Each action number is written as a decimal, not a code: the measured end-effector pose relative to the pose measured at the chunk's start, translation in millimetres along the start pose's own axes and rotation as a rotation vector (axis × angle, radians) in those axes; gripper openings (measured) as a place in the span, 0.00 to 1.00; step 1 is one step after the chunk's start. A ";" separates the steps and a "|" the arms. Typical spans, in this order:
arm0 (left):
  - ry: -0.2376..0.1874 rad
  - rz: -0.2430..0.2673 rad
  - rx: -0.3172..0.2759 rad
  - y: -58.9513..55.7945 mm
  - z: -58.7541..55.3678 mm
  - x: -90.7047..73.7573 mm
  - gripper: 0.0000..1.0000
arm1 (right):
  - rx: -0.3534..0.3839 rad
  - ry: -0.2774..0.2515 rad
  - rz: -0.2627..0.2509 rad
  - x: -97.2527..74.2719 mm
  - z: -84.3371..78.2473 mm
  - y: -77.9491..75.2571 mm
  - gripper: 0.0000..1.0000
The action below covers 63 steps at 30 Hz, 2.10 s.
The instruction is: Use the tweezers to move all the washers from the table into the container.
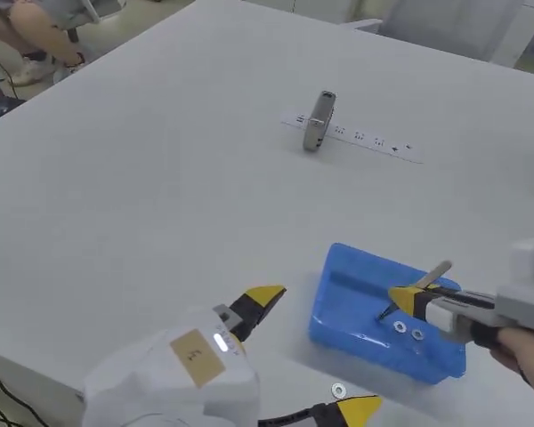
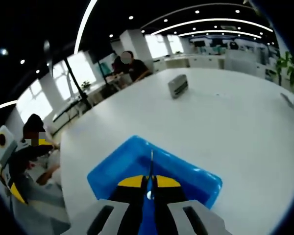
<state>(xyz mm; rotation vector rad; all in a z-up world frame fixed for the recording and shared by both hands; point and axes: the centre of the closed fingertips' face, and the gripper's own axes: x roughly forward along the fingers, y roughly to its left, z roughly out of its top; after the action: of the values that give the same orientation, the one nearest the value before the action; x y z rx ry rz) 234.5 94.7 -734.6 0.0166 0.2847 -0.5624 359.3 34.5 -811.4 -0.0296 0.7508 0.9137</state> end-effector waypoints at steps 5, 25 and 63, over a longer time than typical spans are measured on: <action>0.001 0.000 0.001 -0.1 0.1 -0.1 0.71 | -0.020 0.010 0.005 1.2 -1.8 -4.1 0.03; 0.004 -0.008 0.006 -1.9 -0.6 0.3 0.71 | -0.048 -0.120 0.068 -35.6 21.6 33.9 0.03; 0.028 -0.013 0.024 -2.8 -4.9 0.9 0.69 | -0.089 0.018 0.165 -12.6 -51.8 88.9 0.04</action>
<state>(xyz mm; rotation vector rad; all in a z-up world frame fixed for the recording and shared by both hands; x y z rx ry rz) 232.4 92.4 -739.4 0.0462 0.3056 -0.5791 260.4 64.5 -817.7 -0.0551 0.7367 1.1048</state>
